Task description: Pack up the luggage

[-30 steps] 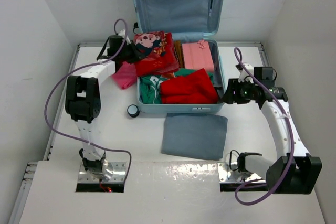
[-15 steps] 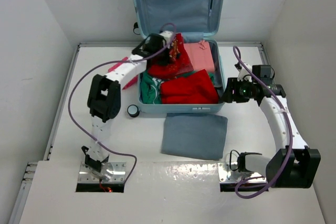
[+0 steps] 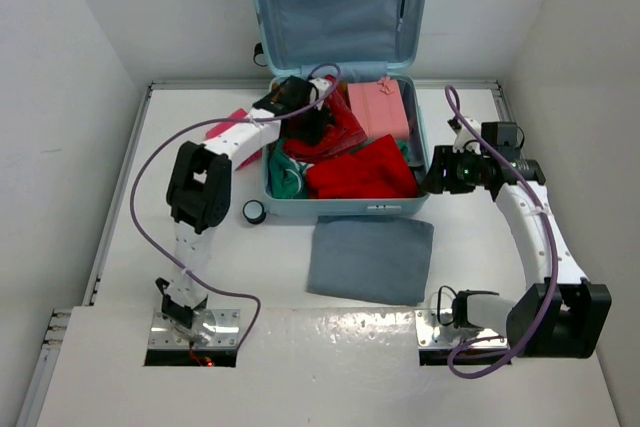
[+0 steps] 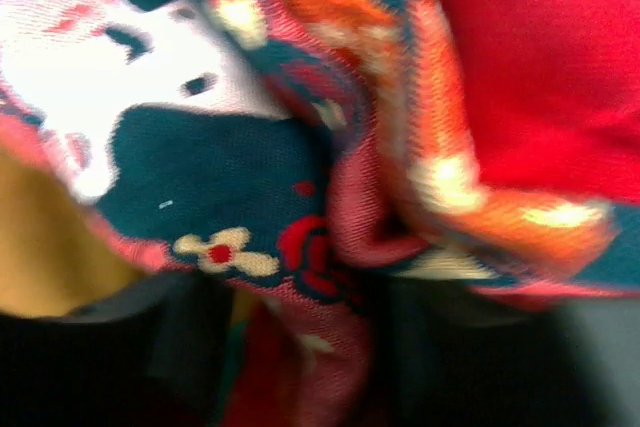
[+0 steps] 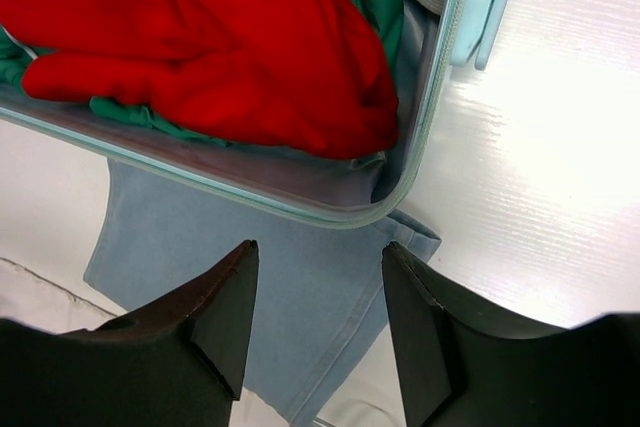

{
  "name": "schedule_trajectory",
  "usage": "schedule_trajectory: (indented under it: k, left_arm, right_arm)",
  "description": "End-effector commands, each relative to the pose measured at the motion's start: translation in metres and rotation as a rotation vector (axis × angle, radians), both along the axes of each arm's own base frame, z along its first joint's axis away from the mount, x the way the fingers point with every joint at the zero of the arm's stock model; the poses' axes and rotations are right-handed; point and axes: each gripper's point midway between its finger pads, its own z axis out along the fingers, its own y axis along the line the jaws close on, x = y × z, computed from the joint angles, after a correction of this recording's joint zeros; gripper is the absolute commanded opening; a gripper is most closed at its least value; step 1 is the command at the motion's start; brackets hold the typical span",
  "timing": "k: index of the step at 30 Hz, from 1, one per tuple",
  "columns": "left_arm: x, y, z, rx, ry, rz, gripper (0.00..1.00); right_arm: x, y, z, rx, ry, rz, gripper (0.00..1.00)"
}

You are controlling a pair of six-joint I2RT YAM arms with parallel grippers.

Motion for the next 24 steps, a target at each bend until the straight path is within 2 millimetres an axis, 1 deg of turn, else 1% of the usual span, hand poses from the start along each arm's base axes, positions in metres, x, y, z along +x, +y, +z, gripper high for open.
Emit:
schedule_trajectory:
  k: [1, 2, 3, 5, 6, 8, 9, 10, 11, 13, 14, 15, 16, 17, 18, 19, 21, 22, 23, 24]
  left_arm:
    - [-0.020, 0.050, -0.021, 0.147, 0.163, -0.055, 0.71]
    - [-0.009, 0.045, -0.003, 0.108, 0.124, -0.089, 0.83]
    - [-0.006, 0.039, 0.019, 0.088, 0.075, -0.129, 0.86]
    - [0.002, 0.026, 0.058, 0.018, -0.022, -0.207, 0.87]
    - [0.006, 0.024, 0.098, -0.033, -0.127, -0.234, 0.87]
    - [0.005, 0.022, 0.144, -0.133, -0.224, -0.242, 0.87]
    - [0.003, 0.028, 0.159, -0.184, -0.252, -0.243, 0.87]
    - [0.004, 0.035, 0.205, -0.227, -0.374, -0.221, 0.87]
    - [0.009, 0.057, 0.216, -0.268, -0.390, -0.124, 0.89]
    - [0.016, 0.085, 0.239, -0.305, -0.447, -0.026, 0.90]
    - [0.021, 0.100, 0.229, -0.288, -0.419, 0.033, 0.91]
    - [0.033, 0.131, 0.223, -0.230, -0.415, 0.146, 0.91]
    - [0.031, 0.146, 0.198, -0.177, -0.335, 0.175, 0.91]
    - [0.034, 0.160, 0.180, -0.126, -0.291, 0.191, 0.91]
    - [0.040, 0.182, 0.146, -0.077, -0.216, 0.238, 0.91]
    - [0.036, 0.191, 0.124, -0.041, -0.150, 0.235, 0.91]
    - [0.034, 0.204, 0.093, -0.009, -0.071, 0.255, 0.91]
    - [0.034, 0.210, 0.066, 0.014, -0.014, 0.255, 0.91]
    - [0.030, 0.210, 0.054, 0.021, 0.025, 0.255, 0.91]
    - [0.030, 0.211, 0.046, 0.030, 0.039, 0.248, 0.91]
  right_arm:
    - [0.016, 0.005, 0.020, 0.019, -0.066, 0.011, 0.52]
    - [0.016, 0.006, 0.019, 0.023, -0.063, 0.013, 0.52]
    - [0.017, 0.008, 0.020, 0.023, -0.066, 0.019, 0.52]
    - [0.020, 0.008, 0.022, 0.022, -0.074, 0.022, 0.52]
    - [0.022, 0.009, 0.023, 0.022, -0.082, 0.025, 0.54]
    - [0.023, 0.009, 0.025, 0.024, -0.087, 0.020, 0.54]
    - [0.024, 0.009, 0.027, 0.026, -0.093, 0.017, 0.54]
    - [0.025, 0.009, 0.029, 0.026, -0.101, 0.016, 0.55]
    - [0.025, 0.009, 0.029, 0.030, -0.097, 0.012, 0.55]
    - [0.025, 0.009, 0.031, 0.029, -0.107, 0.009, 0.55]
    - [0.025, 0.009, 0.032, 0.028, -0.107, 0.007, 0.55]
    - [0.025, 0.010, 0.033, 0.031, -0.109, 0.007, 0.56]
    - [0.026, 0.009, 0.033, 0.032, -0.112, 0.003, 0.56]
    - [0.025, 0.009, 0.033, 0.033, -0.109, 0.004, 0.56]
    - [0.025, 0.009, 0.033, 0.029, -0.108, 0.008, 0.56]
    - [0.026, 0.009, 0.032, 0.029, -0.102, 0.008, 0.56]
    - [0.026, 0.008, 0.032, 0.025, -0.100, 0.011, 0.56]
    - [0.027, 0.008, 0.033, 0.021, -0.100, 0.015, 0.56]
    - [0.027, 0.008, 0.032, 0.018, -0.096, 0.014, 0.56]
    - [0.027, 0.007, 0.031, 0.013, -0.090, 0.015, 0.56]
